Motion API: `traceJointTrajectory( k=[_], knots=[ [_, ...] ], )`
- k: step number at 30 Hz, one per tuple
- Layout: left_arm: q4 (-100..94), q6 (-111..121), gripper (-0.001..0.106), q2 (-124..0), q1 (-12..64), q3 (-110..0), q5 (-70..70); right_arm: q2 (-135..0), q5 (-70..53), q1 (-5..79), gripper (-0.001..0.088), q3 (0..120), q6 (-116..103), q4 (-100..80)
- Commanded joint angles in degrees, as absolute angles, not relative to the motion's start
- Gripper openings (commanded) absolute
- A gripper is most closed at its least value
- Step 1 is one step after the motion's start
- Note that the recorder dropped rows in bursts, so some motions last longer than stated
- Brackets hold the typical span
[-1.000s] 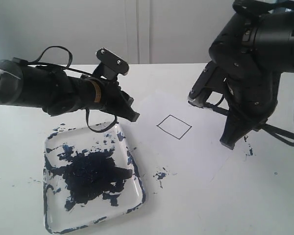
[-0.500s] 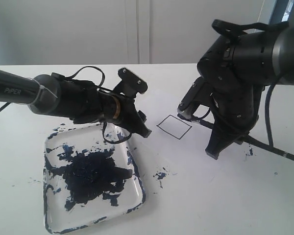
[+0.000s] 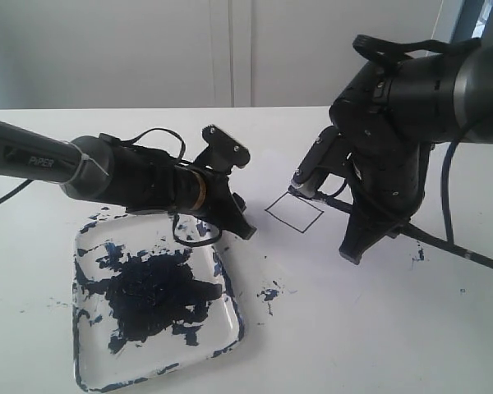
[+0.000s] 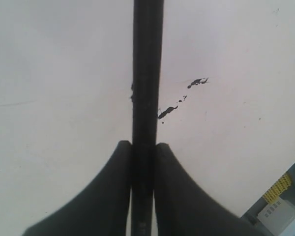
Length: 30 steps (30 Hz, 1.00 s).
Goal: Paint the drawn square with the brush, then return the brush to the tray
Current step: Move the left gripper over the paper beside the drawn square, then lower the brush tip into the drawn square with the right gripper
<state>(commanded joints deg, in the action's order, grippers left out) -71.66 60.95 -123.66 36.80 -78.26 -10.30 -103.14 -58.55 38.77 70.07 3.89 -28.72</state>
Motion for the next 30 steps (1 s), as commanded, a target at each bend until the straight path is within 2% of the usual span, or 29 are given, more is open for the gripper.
traceJointTrajectory(
  k=[3, 5, 8, 11, 13, 15, 23, 30],
  knots=[
    [-82.98, 72.89, 0.051, -123.66, 36.8, -79.27, -10.62, -104.76, -58.55, 38.77, 0.0, 70.21, 3.89, -28.72],
    [-99.02, 87.69, 0.051, -123.66, 36.8, -79.44, -13.76, -105.1, -58.29, 38.77, 0.0, 70.21, 3.89, -28.72],
    [-99.95, 96.57, 0.051, -123.54, 36.51, -79.99, -20.16, -105.1, -57.04, 38.77, 0.0, 70.21, 3.89, -28.62],
    [-99.95, 100.53, 0.052, -123.3, 35.95, -80.1, -19.89, -105.1, -57.04, 38.77, 0.0, 70.21, 3.89, -28.62],
    [-99.95, 104.29, 0.057, -123.3, 34.68, -79.89, -21.74, -105.1, -57.04, 38.77, 0.0, 70.21, 3.89, -28.62],
    [-99.95, 104.81, 0.061, -123.3, 33.56, -78.92, -24.72, -105.1, -57.04, 38.77, 0.0, 70.21, 3.66, -28.62],
    [-99.95, 97.31, 0.061, -123.3, 33.28, -71.28, -18.76, -105.1, -56.57, 38.77, 0.0, 70.21, 3.39, -28.51],
    [-99.95, 95.88, 0.061, -123.3, 33.28, -69.79, -17.19, -105.1, -56.46, 38.77, 0.0, 70.21, 3.96, -25.17]
  ],
)
